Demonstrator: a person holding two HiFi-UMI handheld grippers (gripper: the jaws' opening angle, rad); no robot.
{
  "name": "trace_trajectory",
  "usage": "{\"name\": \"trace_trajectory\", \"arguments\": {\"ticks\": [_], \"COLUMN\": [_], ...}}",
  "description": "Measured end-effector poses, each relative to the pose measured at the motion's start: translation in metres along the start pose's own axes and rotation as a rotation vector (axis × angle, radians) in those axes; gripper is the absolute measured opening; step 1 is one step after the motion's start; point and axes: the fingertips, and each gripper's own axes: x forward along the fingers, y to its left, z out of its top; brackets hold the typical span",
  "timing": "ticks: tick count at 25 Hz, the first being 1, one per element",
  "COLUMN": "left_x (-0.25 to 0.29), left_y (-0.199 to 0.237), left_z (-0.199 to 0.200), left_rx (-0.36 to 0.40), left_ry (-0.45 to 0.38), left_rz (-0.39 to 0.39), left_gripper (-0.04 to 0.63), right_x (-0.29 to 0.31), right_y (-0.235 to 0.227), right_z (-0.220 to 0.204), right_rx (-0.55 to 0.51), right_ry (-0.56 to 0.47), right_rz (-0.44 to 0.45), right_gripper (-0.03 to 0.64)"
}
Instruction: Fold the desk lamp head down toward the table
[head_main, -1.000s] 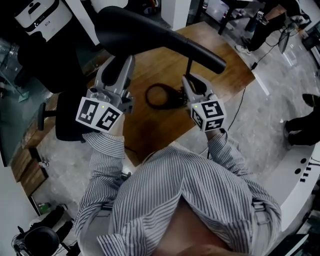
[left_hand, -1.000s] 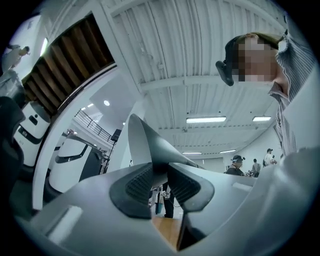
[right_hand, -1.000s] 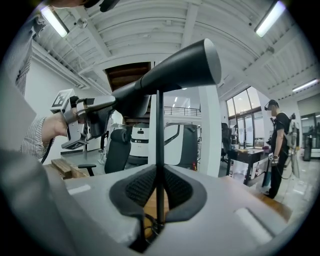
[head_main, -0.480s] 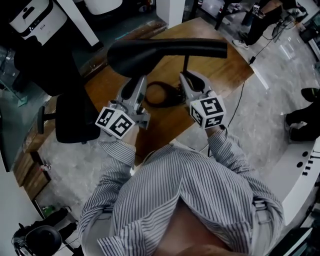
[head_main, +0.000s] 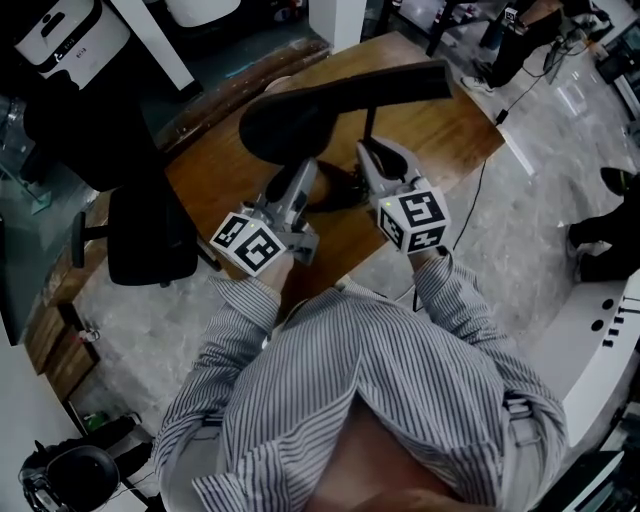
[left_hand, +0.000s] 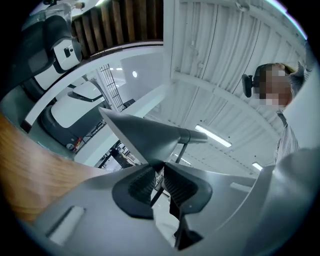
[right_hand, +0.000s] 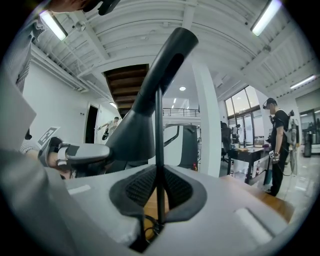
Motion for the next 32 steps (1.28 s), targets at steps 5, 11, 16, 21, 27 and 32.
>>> {"name": "trace_trajectory", "arguments": {"ticks": [5, 11, 16, 21, 27, 32], "left_x": [0.008, 0.012, 0.016, 0.016, 0.017, 0.019], "left_y": [-0.006, -0.009, -0.013, -0.012, -0.016, -0.025], "left_z": [-0.019, -0.031, -0.036, -0.037, -0.047, -0.063], "left_rx": [-0.04, -0.06, -0.077, -0.02, 0.134, 0.181], "left_ry": [0.049, 0.087, 0.096, 0.115, 0.163, 0.23], "left_rz": [-0.046, -0.049, -0.054, -0.056, -0.017, -0.016], "left_gripper": [0.041, 0.032, 0.026, 0.026, 0.029, 0.029], "right_x": [0.001, 0.002, 0.002, 0.002, -0.001, -0.003], "right_y": [0.0, 0.002, 0.002, 0.003, 0.005, 0.005], "right_z": [0.001, -0.001, 0.0, 0.0, 0.001, 0.003], "right_rx": [0.002, 0.004, 0.005, -0.009, -0.021, -0.028], "right_ry": [0.001, 0.001, -0.004, -0.006, -0.017, -0.01], "right_rz": [-0.015, -0.015, -0.023, -0.014, -0.007, 0.005], "right_gripper": [0.04, 0.041, 0.04, 0.041, 0.043, 0.044]}}
